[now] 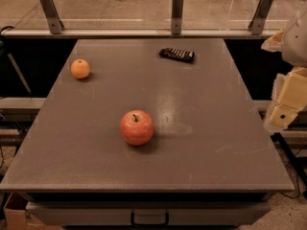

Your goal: Move apple near rxbar chocolate

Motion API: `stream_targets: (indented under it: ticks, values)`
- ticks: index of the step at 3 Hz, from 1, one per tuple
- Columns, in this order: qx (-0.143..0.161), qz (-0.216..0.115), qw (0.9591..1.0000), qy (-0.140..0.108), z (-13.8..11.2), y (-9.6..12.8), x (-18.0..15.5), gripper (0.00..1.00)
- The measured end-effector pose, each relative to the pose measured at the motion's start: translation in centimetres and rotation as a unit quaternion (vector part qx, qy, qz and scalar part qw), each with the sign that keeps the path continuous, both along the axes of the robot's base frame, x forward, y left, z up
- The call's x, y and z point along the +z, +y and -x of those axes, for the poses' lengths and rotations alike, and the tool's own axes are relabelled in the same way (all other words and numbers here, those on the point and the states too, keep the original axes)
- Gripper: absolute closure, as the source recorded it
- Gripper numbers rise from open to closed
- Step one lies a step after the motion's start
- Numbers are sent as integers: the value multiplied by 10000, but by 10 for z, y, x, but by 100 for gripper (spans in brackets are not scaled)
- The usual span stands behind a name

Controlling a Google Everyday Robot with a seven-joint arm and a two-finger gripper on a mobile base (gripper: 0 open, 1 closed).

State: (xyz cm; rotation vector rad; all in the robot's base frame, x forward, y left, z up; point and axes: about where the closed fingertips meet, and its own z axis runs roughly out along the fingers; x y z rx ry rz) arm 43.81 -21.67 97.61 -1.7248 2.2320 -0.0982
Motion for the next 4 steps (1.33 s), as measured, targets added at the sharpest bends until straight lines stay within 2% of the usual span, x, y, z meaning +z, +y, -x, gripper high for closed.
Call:
stream_targets:
  ticks: [1,2,3,4]
  values:
    - [0,0,10000,-1,0,0,0,0]
    - [138,-371,9992,34,-5,17,-10,0]
    - [504,-1039,9933,106,-10,66,-33,0]
    - [938,-1819,9785,252,-11,130,-53,0]
